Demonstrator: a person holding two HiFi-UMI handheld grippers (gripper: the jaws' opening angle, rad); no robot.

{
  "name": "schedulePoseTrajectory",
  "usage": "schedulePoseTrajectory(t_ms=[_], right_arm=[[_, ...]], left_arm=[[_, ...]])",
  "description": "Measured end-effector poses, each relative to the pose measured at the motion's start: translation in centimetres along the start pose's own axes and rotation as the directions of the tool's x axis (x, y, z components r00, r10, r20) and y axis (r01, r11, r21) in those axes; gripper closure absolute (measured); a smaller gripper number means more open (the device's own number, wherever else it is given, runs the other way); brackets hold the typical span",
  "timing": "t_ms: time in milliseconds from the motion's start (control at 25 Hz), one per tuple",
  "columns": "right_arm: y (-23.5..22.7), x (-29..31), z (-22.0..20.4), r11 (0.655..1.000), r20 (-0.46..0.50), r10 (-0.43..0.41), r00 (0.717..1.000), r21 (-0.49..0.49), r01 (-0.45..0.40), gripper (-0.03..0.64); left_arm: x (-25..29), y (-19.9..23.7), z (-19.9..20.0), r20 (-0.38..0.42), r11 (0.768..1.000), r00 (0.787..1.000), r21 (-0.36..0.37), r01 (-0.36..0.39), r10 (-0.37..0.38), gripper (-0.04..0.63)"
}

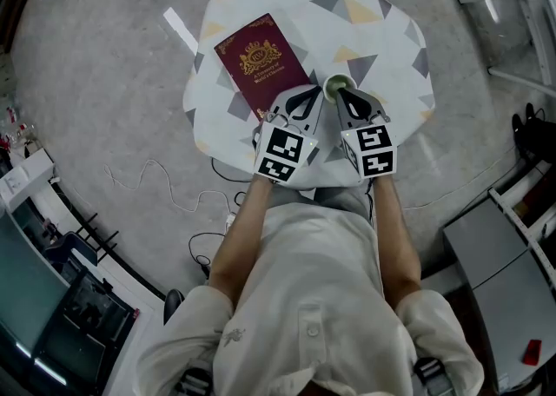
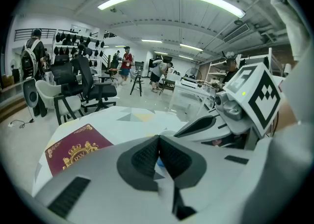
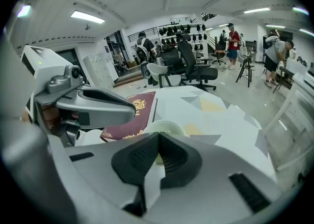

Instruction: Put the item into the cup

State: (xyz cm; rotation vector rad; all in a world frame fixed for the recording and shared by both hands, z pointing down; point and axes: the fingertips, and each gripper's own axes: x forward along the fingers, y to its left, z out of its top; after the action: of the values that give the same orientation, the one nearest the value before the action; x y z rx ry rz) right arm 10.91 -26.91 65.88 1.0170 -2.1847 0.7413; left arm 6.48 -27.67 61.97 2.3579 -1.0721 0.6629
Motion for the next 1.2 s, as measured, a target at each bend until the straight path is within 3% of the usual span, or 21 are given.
schedulePoseTrajectory(t_ms=[680,1200], right_arm=[[0.4,1.0,-0.4,0.998,-0.043,-0.005,0.999,-0.059,0.002,0.6],[0.6,-0.2,0.6,0.997,-0.017,-0.045,0.999,-0.064,0.044,0.583]], left_arm=[[-0.2,-0.3,0.0,-0.003,1.0,1.0,0.009,0.022,-0.022,0.583],[-1.9,-0.1,0.6,0.012,0.999,0.999,0.038,0.033,-0.033,0.583]])
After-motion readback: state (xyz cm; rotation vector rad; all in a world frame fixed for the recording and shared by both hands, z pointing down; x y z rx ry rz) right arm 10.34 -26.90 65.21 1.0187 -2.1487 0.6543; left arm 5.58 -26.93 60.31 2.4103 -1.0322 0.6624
